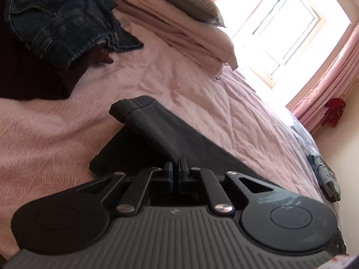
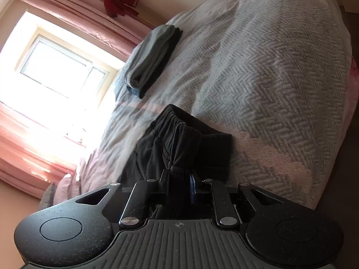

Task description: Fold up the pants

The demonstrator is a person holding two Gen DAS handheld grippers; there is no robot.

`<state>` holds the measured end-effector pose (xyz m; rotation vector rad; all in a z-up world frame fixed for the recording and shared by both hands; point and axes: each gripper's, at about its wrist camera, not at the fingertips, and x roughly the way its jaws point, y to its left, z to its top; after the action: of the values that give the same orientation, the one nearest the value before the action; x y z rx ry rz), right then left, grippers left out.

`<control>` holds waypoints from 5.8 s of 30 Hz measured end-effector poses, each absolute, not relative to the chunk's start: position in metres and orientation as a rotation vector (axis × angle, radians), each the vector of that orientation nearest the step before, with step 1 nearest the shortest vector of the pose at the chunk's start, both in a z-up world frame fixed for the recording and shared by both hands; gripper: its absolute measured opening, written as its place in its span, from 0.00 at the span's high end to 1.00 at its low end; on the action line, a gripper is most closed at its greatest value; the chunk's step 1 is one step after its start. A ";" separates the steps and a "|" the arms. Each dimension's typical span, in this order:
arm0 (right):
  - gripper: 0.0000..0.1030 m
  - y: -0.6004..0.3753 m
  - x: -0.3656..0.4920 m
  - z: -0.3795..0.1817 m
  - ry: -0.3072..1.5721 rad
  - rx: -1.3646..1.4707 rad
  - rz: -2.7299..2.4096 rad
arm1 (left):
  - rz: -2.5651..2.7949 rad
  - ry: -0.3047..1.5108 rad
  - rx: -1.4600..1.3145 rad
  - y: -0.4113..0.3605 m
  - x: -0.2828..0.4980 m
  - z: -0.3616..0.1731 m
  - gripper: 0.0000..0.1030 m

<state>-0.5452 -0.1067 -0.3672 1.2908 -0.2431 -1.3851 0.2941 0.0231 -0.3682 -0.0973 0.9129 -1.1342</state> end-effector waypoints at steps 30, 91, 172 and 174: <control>0.96 -0.091 -0.542 -0.369 -0.320 1.284 -1.384 | -1.145 0.946 -0.181 0.062 0.285 -0.389 0.98; 0.78 -0.221 -0.550 -0.380 0.076 0.949 -1.319 | -2.051 0.930 0.564 -0.297 -0.080 -0.366 0.71; 0.42 0.063 -0.283 -0.341 0.541 0.687 -1.366 | -1.422 0.847 0.362 0.085 0.084 -0.342 0.39; 0.42 0.053 -0.274 -0.352 0.573 0.706 -1.356 | -1.374 0.883 0.253 0.086 0.118 -0.353 0.48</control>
<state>-0.2741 0.0533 -0.3516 0.7058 0.5734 -1.3556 0.1177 0.0862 -0.3528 0.2531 0.8830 -1.3736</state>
